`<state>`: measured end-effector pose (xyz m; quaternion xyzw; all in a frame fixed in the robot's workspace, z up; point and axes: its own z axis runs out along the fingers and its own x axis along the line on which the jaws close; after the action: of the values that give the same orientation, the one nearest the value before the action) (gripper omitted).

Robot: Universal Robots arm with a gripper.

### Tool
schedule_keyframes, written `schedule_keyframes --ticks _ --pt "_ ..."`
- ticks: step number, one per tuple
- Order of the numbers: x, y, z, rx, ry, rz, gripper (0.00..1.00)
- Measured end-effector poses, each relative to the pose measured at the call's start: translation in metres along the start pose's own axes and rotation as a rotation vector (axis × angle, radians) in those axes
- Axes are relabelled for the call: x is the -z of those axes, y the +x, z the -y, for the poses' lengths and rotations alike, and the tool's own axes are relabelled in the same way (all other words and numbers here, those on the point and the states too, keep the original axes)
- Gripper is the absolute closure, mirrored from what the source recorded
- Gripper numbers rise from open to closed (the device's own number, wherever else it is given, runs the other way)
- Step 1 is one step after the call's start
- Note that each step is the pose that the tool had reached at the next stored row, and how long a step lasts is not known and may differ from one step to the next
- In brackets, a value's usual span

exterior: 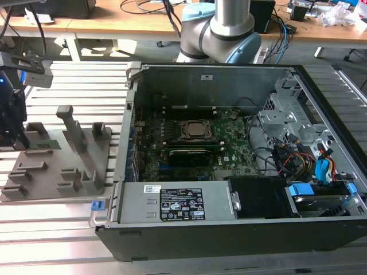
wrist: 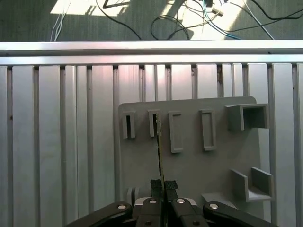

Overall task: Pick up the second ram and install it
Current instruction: 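Pick up the second ram and move it above second insertion slot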

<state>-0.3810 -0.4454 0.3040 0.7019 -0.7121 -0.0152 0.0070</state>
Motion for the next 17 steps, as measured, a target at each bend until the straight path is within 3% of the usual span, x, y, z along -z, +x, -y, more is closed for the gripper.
schedule_keyframes --ticks 7,17 --pt "0.0094 -0.0001 -0.0003 0.000 0.0000 0.0000 0.86" --pt "0.0356 -0.0005 -0.0011 0.000 0.0001 0.0001 0.86"
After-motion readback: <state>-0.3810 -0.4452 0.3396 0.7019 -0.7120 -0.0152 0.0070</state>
